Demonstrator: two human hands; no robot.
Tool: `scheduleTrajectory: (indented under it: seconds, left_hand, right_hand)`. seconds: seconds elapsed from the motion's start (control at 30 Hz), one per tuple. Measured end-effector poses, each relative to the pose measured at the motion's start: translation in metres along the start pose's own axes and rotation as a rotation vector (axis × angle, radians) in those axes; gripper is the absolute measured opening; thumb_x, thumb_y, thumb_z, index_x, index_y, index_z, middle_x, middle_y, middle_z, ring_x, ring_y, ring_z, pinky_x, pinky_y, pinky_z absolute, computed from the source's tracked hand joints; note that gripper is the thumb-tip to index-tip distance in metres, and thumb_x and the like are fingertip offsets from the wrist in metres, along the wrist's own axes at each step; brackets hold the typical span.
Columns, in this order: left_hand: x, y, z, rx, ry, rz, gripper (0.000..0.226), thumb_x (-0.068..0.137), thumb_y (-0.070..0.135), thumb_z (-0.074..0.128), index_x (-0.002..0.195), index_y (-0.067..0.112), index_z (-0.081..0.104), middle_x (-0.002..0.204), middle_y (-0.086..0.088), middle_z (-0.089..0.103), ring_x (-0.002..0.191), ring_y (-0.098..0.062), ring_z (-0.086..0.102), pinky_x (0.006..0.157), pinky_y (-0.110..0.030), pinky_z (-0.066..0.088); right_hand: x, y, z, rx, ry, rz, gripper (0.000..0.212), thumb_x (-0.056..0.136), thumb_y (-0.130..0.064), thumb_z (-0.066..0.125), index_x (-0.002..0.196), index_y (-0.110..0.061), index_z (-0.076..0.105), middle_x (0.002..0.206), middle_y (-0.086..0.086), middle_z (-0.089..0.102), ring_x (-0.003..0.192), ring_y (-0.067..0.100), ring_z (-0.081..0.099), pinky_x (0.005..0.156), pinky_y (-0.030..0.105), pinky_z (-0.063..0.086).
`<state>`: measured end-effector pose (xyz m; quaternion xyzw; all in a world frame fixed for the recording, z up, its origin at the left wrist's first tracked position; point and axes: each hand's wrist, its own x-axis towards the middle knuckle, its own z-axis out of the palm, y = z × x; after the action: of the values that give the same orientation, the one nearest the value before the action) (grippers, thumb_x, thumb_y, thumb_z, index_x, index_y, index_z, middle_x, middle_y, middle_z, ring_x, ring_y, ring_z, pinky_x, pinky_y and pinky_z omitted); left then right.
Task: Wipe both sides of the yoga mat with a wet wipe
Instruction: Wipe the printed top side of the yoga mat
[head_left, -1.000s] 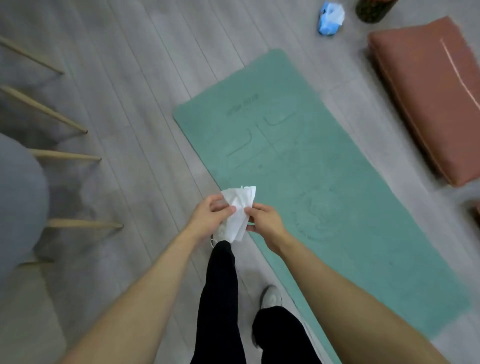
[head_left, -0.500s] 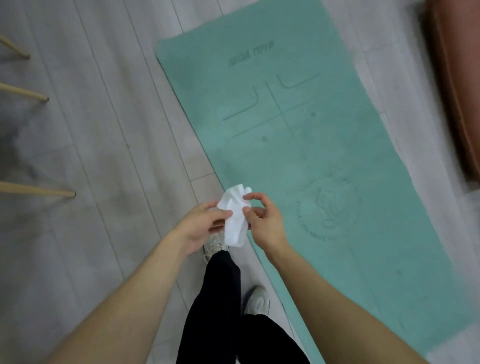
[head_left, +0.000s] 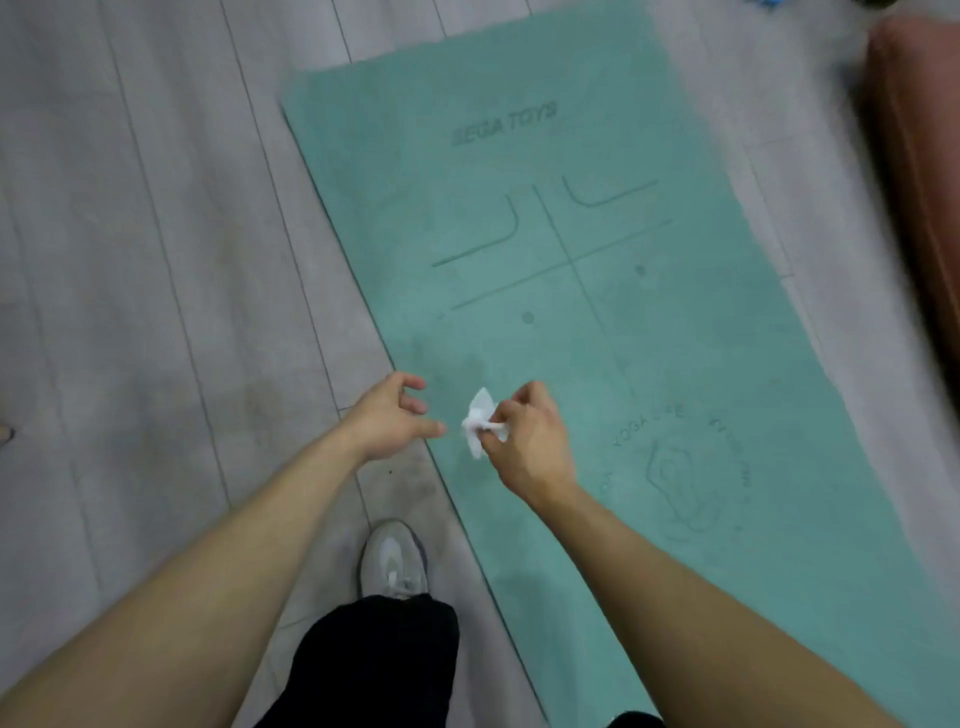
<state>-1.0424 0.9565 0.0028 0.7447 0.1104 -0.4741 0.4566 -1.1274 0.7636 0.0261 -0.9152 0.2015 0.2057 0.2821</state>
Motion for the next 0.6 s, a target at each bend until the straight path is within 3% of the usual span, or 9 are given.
scheduleTrajectory:
  seconds: [0.1, 0.23, 0.33, 0.4, 0.47, 0.53, 0.6]
  left_hand:
    - [0.053, -0.018, -0.003, 0.575, 0.001, 0.137, 0.089, 0.07, 0.043, 0.095, 0.144, 0.021, 0.05, 0.135, -0.006, 0.06, 0.12, -0.024, 0.062, 0.105, -0.039, 0.051]
    - [0.123, -0.04, 0.007, 0.964, 0.048, 0.213, 0.134, 0.061, 0.073, 0.087, 0.164, 0.018, 0.022, 0.169, -0.013, 0.029, 0.155, -0.031, 0.029, 0.124, -0.041, 0.032]
    - [0.163, -0.048, 0.024, 1.062, 0.135, 0.122, 0.171, 0.045, 0.092, 0.077, 0.165, 0.013, -0.015, 0.171, -0.02, -0.018, 0.16, -0.035, -0.016, 0.131, -0.049, 0.009]
    - [0.184, -0.056, 0.038, 1.069, 0.187, 0.072, 0.185, 0.033, 0.102, 0.068, 0.158, 0.008, -0.031, 0.163, -0.023, -0.038, 0.153, -0.037, -0.034, 0.13, -0.053, -0.004]
    - [0.2, -0.063, 0.051, 1.058, 0.243, 0.026, 0.193, 0.024, 0.104, 0.064, 0.149, 0.004, -0.042, 0.153, -0.025, -0.051, 0.144, -0.04, -0.048, 0.126, -0.059, -0.012]
    - [0.209, -0.064, 0.061, 1.024, 0.229, -0.009, 0.196, 0.02, 0.102, 0.067, 0.142, 0.003, -0.05, 0.146, -0.027, -0.058, 0.137, -0.042, -0.055, 0.122, -0.063, -0.017]
    - [0.211, -0.064, 0.062, 1.006, 0.219, -0.002, 0.196, 0.021, 0.101, 0.069, 0.141, 0.005, -0.052, 0.143, -0.027, -0.06, 0.135, -0.042, -0.056, 0.121, -0.064, -0.019]
  right_hand:
    - [0.045, 0.05, 0.014, -0.045, 0.034, 0.044, 0.016, 0.095, -0.023, 0.062, 0.1, -0.009, 0.065, 0.107, 0.012, 0.063, 0.097, 0.037, 0.065, 0.079, 0.039, 0.047]
    - [0.106, 0.111, 0.02, -0.041, 0.021, 0.067, 0.031, 0.106, -0.036, 0.051, 0.13, -0.016, 0.049, 0.091, 0.015, 0.07, 0.093, 0.045, 0.067, 0.068, 0.044, 0.046]
    - [0.171, 0.139, 0.004, -0.046, 0.109, 0.013, 0.046, 0.107, -0.03, 0.052, 0.152, -0.019, 0.05, 0.124, 0.018, 0.073, 0.115, 0.041, 0.066, 0.091, 0.043, 0.052]
    - [0.224, 0.145, -0.007, 0.021, 0.191, -0.084, 0.044, 0.103, -0.012, 0.053, 0.147, -0.017, 0.058, 0.137, 0.011, 0.068, 0.127, 0.03, 0.062, 0.101, 0.028, 0.047]
    - [0.272, 0.149, -0.013, 0.033, 0.264, -0.193, 0.061, 0.094, 0.001, 0.048, 0.151, -0.021, 0.055, 0.153, 0.003, 0.057, 0.143, 0.019, 0.05, 0.112, 0.013, 0.03]
    - [0.305, 0.162, -0.016, -0.004, 0.319, -0.229, 0.077, 0.087, 0.005, 0.042, 0.157, -0.026, 0.048, 0.165, 0.001, 0.042, 0.155, 0.016, 0.033, 0.119, 0.011, 0.015]
    - [0.329, 0.172, -0.013, -0.004, 0.351, -0.229, 0.078, 0.088, 0.004, 0.039, 0.16, -0.027, 0.043, 0.17, 0.0, 0.033, 0.158, 0.015, 0.025, 0.121, 0.011, 0.011]
